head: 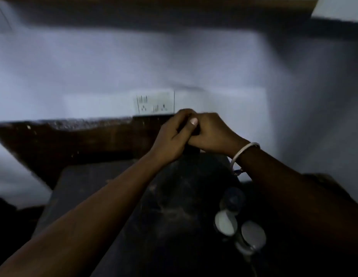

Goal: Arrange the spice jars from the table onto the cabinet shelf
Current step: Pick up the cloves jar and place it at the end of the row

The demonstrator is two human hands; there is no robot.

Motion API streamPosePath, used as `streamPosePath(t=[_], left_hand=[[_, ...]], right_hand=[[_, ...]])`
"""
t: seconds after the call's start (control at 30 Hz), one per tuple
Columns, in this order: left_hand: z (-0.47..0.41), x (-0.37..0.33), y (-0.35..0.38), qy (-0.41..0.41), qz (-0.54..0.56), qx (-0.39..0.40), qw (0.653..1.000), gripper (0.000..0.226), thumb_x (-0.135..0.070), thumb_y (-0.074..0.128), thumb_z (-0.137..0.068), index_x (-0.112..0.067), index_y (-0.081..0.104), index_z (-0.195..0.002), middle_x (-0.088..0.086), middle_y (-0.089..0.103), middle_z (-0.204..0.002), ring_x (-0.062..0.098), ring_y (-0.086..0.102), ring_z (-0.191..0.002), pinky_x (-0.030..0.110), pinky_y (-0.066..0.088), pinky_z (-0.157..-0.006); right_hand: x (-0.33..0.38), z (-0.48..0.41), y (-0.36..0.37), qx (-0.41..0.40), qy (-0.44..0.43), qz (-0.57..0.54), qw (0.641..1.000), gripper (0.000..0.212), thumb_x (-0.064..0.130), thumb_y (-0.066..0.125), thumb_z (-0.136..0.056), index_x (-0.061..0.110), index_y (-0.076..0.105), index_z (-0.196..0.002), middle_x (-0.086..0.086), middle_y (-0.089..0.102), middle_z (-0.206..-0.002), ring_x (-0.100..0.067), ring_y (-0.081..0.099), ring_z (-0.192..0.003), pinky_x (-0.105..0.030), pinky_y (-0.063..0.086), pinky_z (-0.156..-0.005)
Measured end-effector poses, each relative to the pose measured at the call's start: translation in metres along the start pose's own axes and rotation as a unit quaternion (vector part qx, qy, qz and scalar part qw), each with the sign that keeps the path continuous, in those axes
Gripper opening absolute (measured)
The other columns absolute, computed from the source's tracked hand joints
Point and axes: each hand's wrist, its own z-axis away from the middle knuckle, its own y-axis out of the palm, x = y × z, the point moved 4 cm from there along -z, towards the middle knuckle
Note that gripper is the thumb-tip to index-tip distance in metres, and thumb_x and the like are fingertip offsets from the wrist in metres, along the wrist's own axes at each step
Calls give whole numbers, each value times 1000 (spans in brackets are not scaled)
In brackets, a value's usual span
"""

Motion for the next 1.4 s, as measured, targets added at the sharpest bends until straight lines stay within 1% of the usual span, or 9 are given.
streamPosePath(t=[0.13, 0.23, 0.33, 0.43, 0.73, 0.87, 1.1, 1.23, 1.4], left_hand=[[90, 73, 60, -140, 0, 144, 980, 31, -41, 51, -101, -38, 47, -132, -19, 69, -102, -10, 65, -93, 15, 50, -82], [150, 110, 89, -172, -54, 252, 951, 55, -34, 59, -99, -24, 39, -150, 2, 68, -126, 6, 64, -109, 16, 47, -93], [183, 122, 105, -171, -53, 326, 928, 49, -34, 58, -98, -31, 45, -146, -6, 63, -134, -17, 56, -104, -4, 39, -85], [200, 127, 112, -185, -58, 363, 912, 45, -38, 56, -97, -37, 47, -141, -23, 56, -127, -35, 47, -96, -5, 40, -72], [194, 128, 102, -195, -29, 324, 925, 43, -31, 59, -96, -27, 52, -139, -6, 65, -128, -8, 61, -103, 29, 54, -95], [156, 91, 70, -193, 72, 214, 955, 40, -37, 57, -97, -38, 48, -136, -20, 64, -118, -4, 64, -107, 22, 56, -86], [88, 13, 0, -80, 212, -23, 974, 41, -17, 46, -103, -11, 46, -144, 3, 59, -133, 15, 61, -119, 25, 52, -94], [73, -25, -19, -106, 350, -81, 927, 48, -31, 53, -97, -6, 45, -137, 17, 60, -124, 29, 63, -107, 40, 54, -86], [74, -53, -23, -105, 422, -76, 897, 35, -30, 58, -95, -17, 52, -126, 6, 67, -112, 22, 68, -96, 34, 56, -74]], right_hand=[[-63, 64, 73, 186, 74, 60, 978, 34, 13, 79, -76, 7, 70, -108, -13, 74, -105, -13, 66, -89, 0, 36, -64], [-106, 114, 125, 342, 139, 134, 920, 66, 32, 82, -74, 9, 56, -130, -16, 59, -127, -34, 58, -115, -31, 43, -95], [-147, 166, 155, 457, 133, 283, 833, 113, 51, 87, -57, 15, 29, -148, -13, 40, -138, -40, 41, -125, -47, 37, -107], [-175, 202, 169, 483, 99, 357, 794, 123, 54, 89, -53, 16, 23, -149, -14, 38, -145, -41, 38, -132, -52, 36, -113], [-158, 163, 149, 403, 142, 230, 874, 75, 50, 82, -65, 27, 37, -120, -1, 67, -112, -28, 64, -110, -59, 20, -120], [-108, 105, 111, 349, 184, -28, 919, 51, 41, 79, -76, 34, 45, -114, 3, 65, -105, -21, 67, -98, -38, 56, -85], [-20, 43, 37, 73, 82, -235, 966, 62, 61, 77, -70, 27, 62, -120, 17, 67, -107, -3, 65, -91, -20, 50, -77], [10, 54, 36, -112, 55, -432, 893, 40, 39, 67, -87, 18, 57, -119, 2, 70, -112, -12, 70, -100, -26, 57, -77], [34, 67, 39, -169, 10, -585, 793, 33, 22, 45, -101, 6, 51, -129, -12, 64, -124, -27, 67, -110, -32, 58, -84]])
